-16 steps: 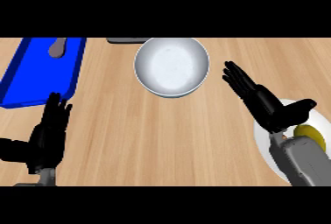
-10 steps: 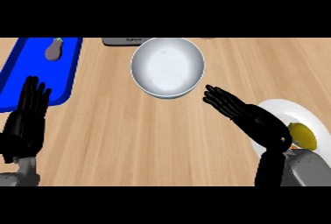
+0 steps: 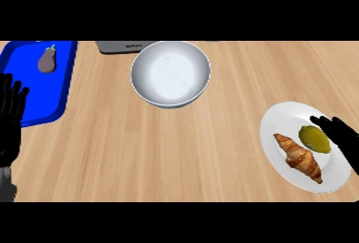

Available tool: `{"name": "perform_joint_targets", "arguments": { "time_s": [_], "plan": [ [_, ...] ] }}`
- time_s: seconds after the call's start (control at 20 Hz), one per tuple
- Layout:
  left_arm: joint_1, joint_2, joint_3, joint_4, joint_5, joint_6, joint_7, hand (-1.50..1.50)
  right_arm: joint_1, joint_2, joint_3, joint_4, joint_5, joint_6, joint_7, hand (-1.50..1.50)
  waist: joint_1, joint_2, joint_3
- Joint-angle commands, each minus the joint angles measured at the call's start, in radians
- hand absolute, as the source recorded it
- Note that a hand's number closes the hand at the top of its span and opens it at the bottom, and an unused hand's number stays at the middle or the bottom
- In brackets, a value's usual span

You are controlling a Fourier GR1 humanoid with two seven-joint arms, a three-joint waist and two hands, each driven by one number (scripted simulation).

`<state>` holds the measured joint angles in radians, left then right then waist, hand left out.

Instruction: Pick the lemon from the plate and place it in the bowl

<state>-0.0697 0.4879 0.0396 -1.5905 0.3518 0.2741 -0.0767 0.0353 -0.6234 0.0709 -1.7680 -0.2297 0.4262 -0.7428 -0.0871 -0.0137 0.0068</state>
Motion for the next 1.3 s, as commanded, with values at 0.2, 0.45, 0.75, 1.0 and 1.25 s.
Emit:
{"name": "perform_joint_targets", "arguments": {
  "time_s": [0.2, 0.45, 0.75, 1.0, 1.25],
  "plan": [
    [-0.026, 0.018, 0.029, 0.05, 0.025, -0.07, -0.026, 0.0, 0.281, -0.201, -0.302, 0.026, 0.164, -0.021, -0.391, -1.5, 0.023, 0.006, -0.005],
    [-0.056, -0.012, -0.018, 0.028, -0.011, -0.048, 0.001, 0.0, 0.382, -0.336, -0.472, 0.131, 0.217, -0.034, -0.416, -1.5, 0.045, 0.008, -0.005],
    [-0.083, 0.028, 0.019, 0.047, -0.001, -0.079, 0.013, 0.0, 0.477, -0.496, -0.519, 0.137, 0.422, -0.101, -0.426, -1.5, 0.058, 0.009, -0.006],
    [-0.135, -0.006, -0.01, 0.045, -0.022, -0.06, 0.04, 0.0, 0.49, -0.493, -0.465, 0.192, 0.601, -0.239, -0.465, -1.5, 0.078, 0.012, -0.005],
    [-0.202, -0.004, 0.01, 0.11, -0.036, -0.075, 0.056, 0.0, 0.391, -0.519, -0.428, 0.296, 0.632, -0.236, -0.452, -1.5, 0.088, 0.016, -0.006]
  ]
}}
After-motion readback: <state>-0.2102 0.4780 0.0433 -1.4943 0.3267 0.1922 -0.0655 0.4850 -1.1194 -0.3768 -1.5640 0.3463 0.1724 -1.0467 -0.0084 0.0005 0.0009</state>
